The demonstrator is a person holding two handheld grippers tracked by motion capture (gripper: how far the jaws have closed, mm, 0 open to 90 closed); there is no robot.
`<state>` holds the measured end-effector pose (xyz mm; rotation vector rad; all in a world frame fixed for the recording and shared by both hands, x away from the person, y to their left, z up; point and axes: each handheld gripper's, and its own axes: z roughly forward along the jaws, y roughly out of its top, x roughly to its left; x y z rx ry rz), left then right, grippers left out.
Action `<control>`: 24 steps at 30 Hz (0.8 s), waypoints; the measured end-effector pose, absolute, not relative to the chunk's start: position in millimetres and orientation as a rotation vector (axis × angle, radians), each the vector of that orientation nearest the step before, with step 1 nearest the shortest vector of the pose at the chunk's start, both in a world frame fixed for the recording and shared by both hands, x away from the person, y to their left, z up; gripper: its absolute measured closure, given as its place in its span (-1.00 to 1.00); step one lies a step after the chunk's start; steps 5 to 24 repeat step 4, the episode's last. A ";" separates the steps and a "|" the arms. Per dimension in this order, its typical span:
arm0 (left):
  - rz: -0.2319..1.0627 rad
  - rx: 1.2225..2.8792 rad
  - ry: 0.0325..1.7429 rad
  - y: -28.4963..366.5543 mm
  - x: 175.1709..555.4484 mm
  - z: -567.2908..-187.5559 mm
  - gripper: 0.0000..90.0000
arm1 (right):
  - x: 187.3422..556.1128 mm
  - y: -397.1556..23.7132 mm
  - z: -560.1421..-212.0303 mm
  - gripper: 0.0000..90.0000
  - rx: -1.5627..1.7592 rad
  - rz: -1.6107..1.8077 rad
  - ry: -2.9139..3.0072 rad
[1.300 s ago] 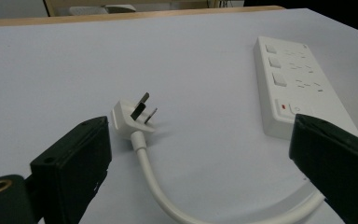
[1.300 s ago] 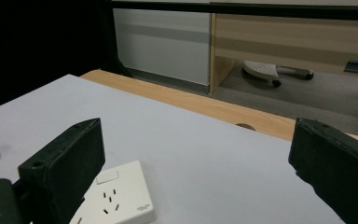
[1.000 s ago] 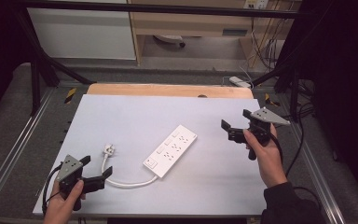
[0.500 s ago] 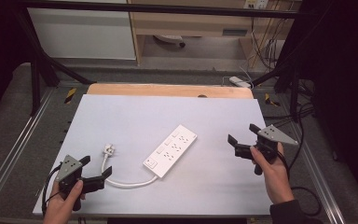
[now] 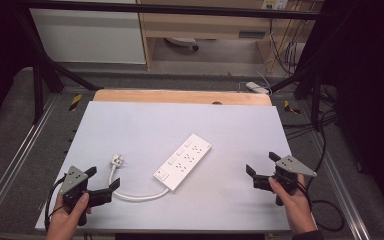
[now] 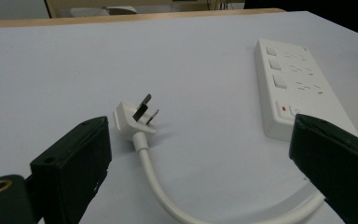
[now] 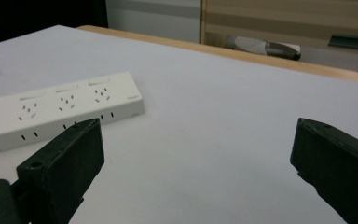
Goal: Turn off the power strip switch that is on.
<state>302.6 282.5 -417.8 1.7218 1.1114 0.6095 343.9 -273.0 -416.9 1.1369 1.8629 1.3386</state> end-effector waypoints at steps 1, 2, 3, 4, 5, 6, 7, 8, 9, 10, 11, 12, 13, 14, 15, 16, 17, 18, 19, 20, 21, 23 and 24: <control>0.608 1.723 1.111 282.5 302.5 -417.7 -0.87 | 343.8 -274.3 -420.8 -0.93 1.149 1.321 1.869; 0.606 1.723 1.111 282.4 302.6 -417.7 -0.87 | 343.8 -275.0 -425.8 -0.93 1.171 1.298 1.878; 0.606 1.723 1.111 282.3 302.7 -417.7 -0.87 | 344.5 -275.3 -429.2 -0.93 1.177 1.273 1.889; 0.606 1.722 1.112 282.0 302.7 -417.7 -0.87 | 346.3 -275.1 -433.7 -0.93 1.198 1.220 1.909; 0.606 1.722 1.112 282.0 302.7 -417.7 -0.87 | 346.3 -275.1 -433.7 -0.93 1.198 1.220 1.909; 0.606 1.722 1.112 282.0 302.7 -417.7 -0.87 | 346.3 -275.1 -433.7 -0.93 1.198 1.220 1.909; 0.606 1.722 1.112 282.0 302.7 -417.7 -0.87 | 346.3 -275.1 -433.7 -0.93 1.198 1.220 1.909; 0.606 1.722 1.112 282.0 302.7 -417.7 -0.87 | 346.3 -275.1 -433.7 -0.93 1.198 1.220 1.909; 0.606 1.722 1.112 282.0 302.7 -417.7 -0.87 | 346.3 -275.1 -433.7 -0.93 1.198 1.220 1.909; 0.606 1.722 1.112 282.0 302.7 -417.7 -0.87 | 346.3 -275.1 -433.7 -0.93 1.198 1.220 1.909; 0.606 1.722 1.112 282.0 302.7 -417.7 -0.87 | 346.3 -275.1 -433.7 -0.93 1.198 1.220 1.909; 0.606 1.722 1.112 282.0 302.7 -417.7 -0.87 | 346.3 -275.1 -433.7 -0.93 1.198 1.220 1.909; 0.606 1.722 1.112 282.0 302.7 -417.7 -0.87 | 346.3 -275.1 -433.7 -0.93 1.198 1.220 1.909; 0.606 1.722 1.112 282.0 302.7 -417.7 -0.87 | 346.3 -275.1 -433.7 -0.93 1.198 1.220 1.909; 0.606 1.722 1.112 282.0 302.7 -417.7 -0.87 | 346.3 -275.1 -433.7 -0.93 1.198 1.220 1.909; 0.606 1.722 1.112 282.0 302.7 -417.7 -0.87 | 346.3 -275.1 -433.7 -0.93 1.198 1.220 1.909; 0.606 1.722 1.112 282.0 302.7 -417.7 -0.87 | 346.3 -275.1 -433.7 -0.93 1.198 1.220 1.909; 0.606 1.722 1.112 282.0 302.7 -417.7 -0.87 | 346.3 -275.1 -433.7 -0.93 1.198 1.220 1.909; 0.606 1.722 1.112 282.0 302.7 -417.7 -0.87 | 346.3 -275.1 -433.7 -0.93 1.198 1.220 1.909; 0.606 1.722 1.112 282.0 302.7 -417.7 -0.87 | 346.3 -275.1 -433.7 -0.93 1.198 1.220 1.909; 0.606 1.722 1.112 282.0 302.7 -417.7 -0.87 | 346.3 -275.1 -433.7 -0.93 1.198 1.220 1.909; 0.606 1.722 1.112 282.0 302.7 -417.7 -0.87 | 346.3 -275.1 -433.7 -0.93 1.198 1.220 1.909; 0.606 1.722 1.112 282.0 302.7 -417.7 -0.87 | 346.3 -275.1 -433.7 -0.93 1.198 1.220 1.909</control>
